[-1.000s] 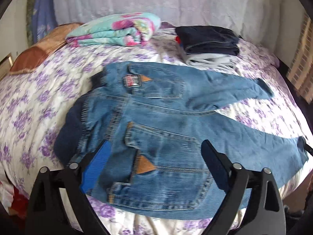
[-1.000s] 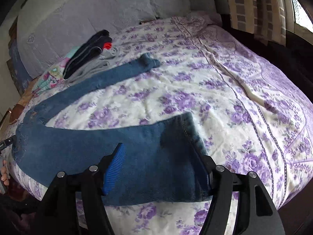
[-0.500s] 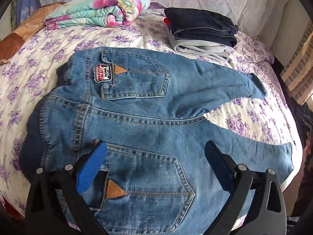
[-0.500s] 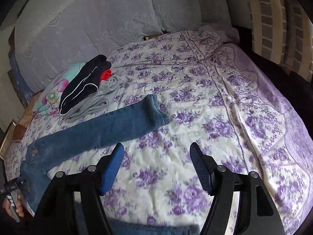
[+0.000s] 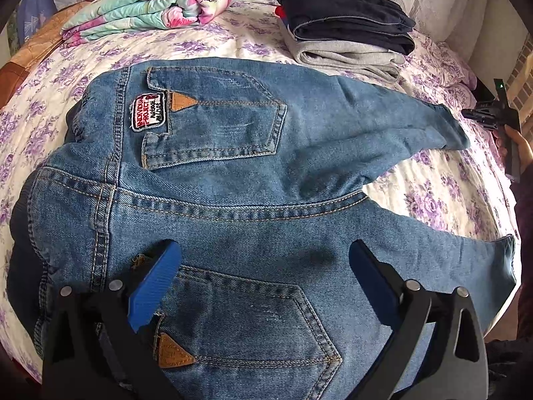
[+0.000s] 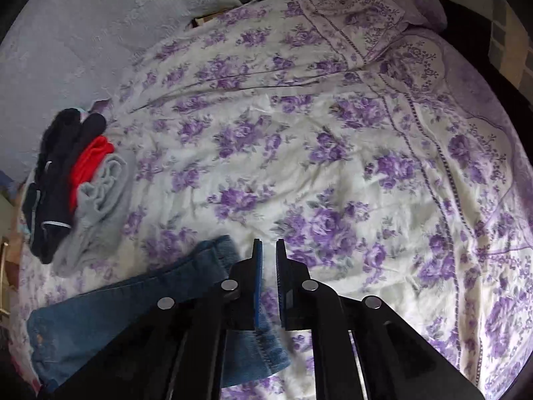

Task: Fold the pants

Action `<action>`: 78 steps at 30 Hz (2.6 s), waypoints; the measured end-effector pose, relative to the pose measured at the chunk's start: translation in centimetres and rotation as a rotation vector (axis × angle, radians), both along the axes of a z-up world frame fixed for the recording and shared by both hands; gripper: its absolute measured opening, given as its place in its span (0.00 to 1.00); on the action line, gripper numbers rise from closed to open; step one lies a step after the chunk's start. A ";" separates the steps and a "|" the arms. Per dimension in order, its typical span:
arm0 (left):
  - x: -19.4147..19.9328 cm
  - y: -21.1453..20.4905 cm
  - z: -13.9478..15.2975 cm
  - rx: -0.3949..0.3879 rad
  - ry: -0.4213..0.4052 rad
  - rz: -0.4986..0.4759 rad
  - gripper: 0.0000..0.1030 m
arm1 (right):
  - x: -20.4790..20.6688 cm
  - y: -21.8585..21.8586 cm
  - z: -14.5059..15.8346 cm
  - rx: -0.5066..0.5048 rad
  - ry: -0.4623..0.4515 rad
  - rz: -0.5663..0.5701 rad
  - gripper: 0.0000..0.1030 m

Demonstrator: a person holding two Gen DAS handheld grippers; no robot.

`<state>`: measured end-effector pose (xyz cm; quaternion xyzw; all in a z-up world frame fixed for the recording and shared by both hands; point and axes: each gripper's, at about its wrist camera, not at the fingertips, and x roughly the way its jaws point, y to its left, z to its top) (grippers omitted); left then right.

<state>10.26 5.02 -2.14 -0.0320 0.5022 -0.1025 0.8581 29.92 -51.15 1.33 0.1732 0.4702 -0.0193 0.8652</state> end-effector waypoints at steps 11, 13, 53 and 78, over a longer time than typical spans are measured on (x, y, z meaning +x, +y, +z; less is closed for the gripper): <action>-0.4 0.2 0.1 0.001 -0.032 0.014 0.95 | 2.8 6.7 -2.8 -0.330 0.139 0.130 0.39; -0.6 1.0 1.7 -0.030 -0.057 0.013 0.95 | 2.3 7.3 -1.3 -0.297 0.088 0.169 0.41; 15.7 13.8 2.2 -0.204 0.177 0.150 0.74 | -1.2 30.1 5.6 -0.116 -0.168 0.815 0.75; -3.0 12.5 9.0 -0.152 -0.009 -0.028 0.32 | -25.5 33.8 3.3 -0.180 -0.285 1.043 0.04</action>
